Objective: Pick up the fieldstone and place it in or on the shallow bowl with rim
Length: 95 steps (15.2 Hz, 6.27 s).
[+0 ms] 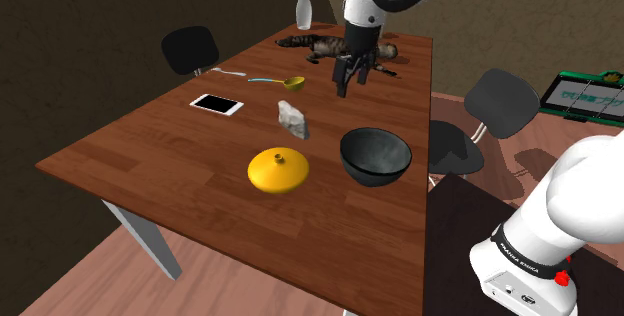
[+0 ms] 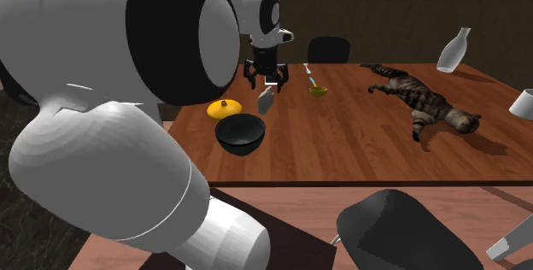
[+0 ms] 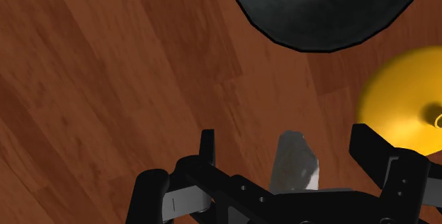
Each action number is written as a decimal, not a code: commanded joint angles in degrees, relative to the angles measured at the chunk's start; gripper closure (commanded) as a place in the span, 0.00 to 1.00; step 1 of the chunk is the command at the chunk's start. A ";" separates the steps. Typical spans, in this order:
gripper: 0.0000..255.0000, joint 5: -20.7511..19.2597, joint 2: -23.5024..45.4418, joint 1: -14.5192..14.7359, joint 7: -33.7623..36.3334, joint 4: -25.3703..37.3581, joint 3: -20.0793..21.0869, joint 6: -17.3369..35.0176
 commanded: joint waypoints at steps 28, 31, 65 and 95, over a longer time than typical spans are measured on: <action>0.00 -12.21 33.97 3.90 12.67 21.97 3.30 10.29; 1.00 -12.21 33.97 3.90 12.67 21.97 3.30 10.29; 1.00 -10.28 30.18 4.05 10.53 36.92 4.04 -8.20; 1.00 2.64 -21.73 6.38 6.87 -10.72 2.39 -10.90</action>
